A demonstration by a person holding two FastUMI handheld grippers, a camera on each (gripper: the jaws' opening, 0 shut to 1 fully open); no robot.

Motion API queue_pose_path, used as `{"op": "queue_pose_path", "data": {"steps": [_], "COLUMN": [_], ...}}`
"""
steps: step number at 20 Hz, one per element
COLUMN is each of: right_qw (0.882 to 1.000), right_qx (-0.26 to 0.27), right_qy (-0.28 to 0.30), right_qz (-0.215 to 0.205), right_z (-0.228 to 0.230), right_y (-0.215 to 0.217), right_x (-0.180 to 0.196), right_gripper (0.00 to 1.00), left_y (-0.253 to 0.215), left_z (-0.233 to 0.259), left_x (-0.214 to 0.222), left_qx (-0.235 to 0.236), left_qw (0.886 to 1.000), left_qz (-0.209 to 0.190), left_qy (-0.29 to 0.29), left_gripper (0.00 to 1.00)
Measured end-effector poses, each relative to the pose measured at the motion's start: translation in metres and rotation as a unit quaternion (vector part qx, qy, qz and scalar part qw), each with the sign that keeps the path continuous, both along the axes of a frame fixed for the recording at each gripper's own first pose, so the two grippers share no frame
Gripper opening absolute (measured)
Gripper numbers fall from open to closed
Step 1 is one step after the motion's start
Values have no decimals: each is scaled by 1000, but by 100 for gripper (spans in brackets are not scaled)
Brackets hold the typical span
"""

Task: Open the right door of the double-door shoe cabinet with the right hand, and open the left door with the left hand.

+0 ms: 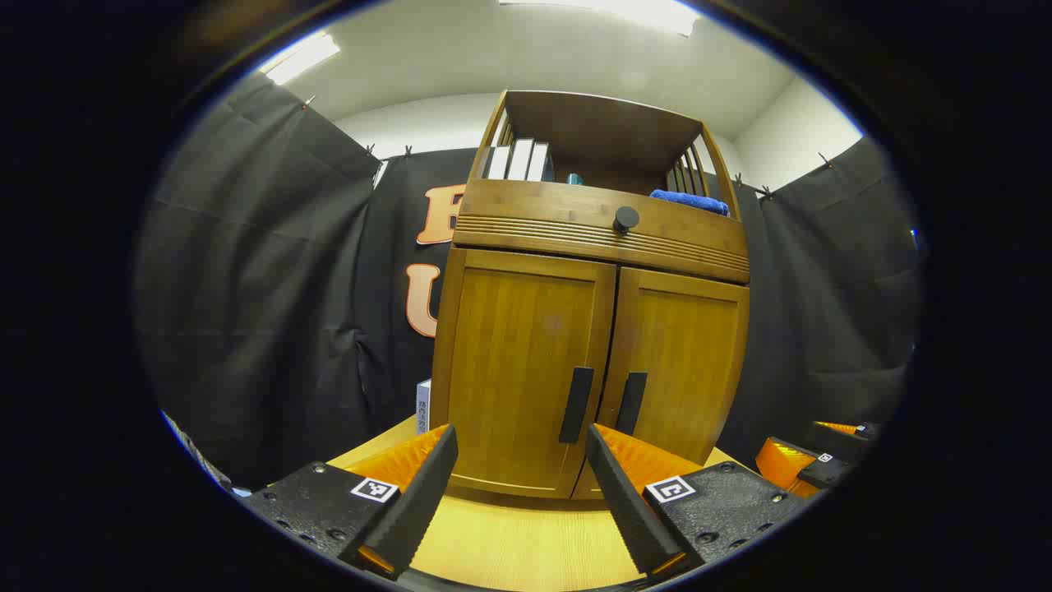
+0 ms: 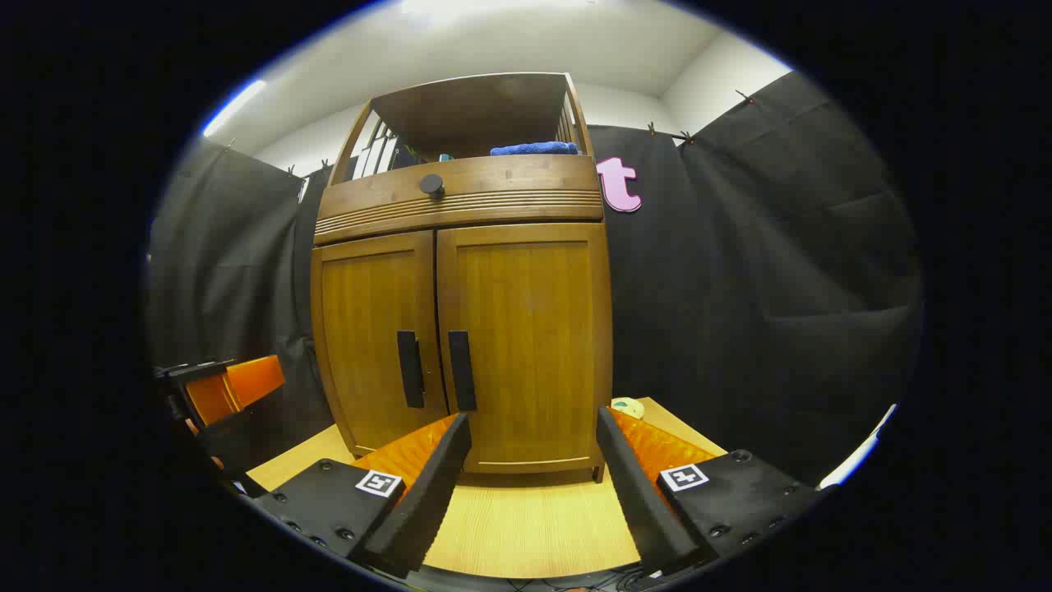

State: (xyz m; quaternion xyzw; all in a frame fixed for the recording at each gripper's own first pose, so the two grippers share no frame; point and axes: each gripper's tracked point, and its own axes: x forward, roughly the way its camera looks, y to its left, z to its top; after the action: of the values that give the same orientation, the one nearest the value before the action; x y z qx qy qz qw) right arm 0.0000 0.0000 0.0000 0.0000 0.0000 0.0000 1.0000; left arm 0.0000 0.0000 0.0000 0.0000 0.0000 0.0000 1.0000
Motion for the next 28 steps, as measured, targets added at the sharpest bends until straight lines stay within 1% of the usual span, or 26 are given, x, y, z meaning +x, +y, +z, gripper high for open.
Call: {"op": "queue_pose_path", "data": {"steps": [3, 4, 5, 6, 7, 8, 10, 11, 12, 13, 14, 16, 18, 19, 20, 21, 23, 24, 27, 28], "right_qw": [1000, 1000, 1000, 1000, 1000, 1000, 1000, 1000, 1000, 1000, 1000, 1000, 1000, 1000, 1000, 1000, 999, 999, 999, 999], "right_qx": [-4, -5, -7, -8, -8, -9, -14, -17, -19, -19, -18, -19, -20, -21, -21, -21, -22, -21, -22, -21], "right_qy": [0, -2, -4, -8, -11, -13, -13, -13, -13, -13, -13, -9, -12, -14, -15, -16, -20, -23, -27, -30], "right_qz": [2, 2, 0, -3, -5, -5, -2, -2, -1, 0, -2, -5, -9, -12, -15, -17, -20, -18, -15, -16], "right_z": [-2, 0, 2, 4, 5, 6, 6, 4, 3, 3, 1, -1, 0, 1, 1, 3, 4, 5, 7, 9], "right_y": [5, 7, 7, 7, 8, 10, 16, 17, 19, 21, 23, 25, 27, 27, 29, 31, 37, 42, 56, 61], "right_x": [2, 3, 4, 5, 6, 7, 10, 10, 10, 10, 9, 10, 12, 15, 17, 20, 28, 32, 50, 57], "right_gripper": [99, 94, 94, 94, 99, 99, 99, 94, 100, 100, 94, 99, 99, 94, 94, 99, 99, 94, 94, 99], "left_y": [1, 2, 5, 6, 8, 11, 15, 17, 18, 20, 22, 27, 30, 31, 33, 36, 44, 47, 66, 74], "left_z": [2, 3, 5, 7, 9, 9, 10, 11, 11, 12, 12, 13, 15, 14, 15, 15, 16, 17, 20, 20], "left_x": [1, 3, 4, 6, 8, 10, 11, 12, 14, 15, 17, 19, 19, 20, 21, 20, 22, 22, 22, 21], "left_qx": [3, 4, 5, 6, 7, 7, 5, 6, 8, 10, 11, 12, 15, 15, 15, 15, 15, 15, 12, 11], "left_qw": [1000, 1000, 1000, 1000, 1000, 1000, 1000, 1000, 1000, 1000, 1000, 1000, 1000, 1000, 1000, 999, 999, 999, 1000, 1000], "left_qz": [-4, -5, -5, -6, -7, -7, -7, -9, -11, -13, -13, -15, -19, -21, -24, -25, -24, -25, -20, -18], "left_qy": [-1, -2, -4, -7, -9, -9, -11, -12, -13, -14, -13, -12, -13, -12, -12, -12, -13, -14, -14, -12], "left_gripper": [92, 95, 95, 92, 92, 98, 98, 95, 92, 95, 95, 93, 92, 92, 92, 92, 92, 92, 92, 92]}}
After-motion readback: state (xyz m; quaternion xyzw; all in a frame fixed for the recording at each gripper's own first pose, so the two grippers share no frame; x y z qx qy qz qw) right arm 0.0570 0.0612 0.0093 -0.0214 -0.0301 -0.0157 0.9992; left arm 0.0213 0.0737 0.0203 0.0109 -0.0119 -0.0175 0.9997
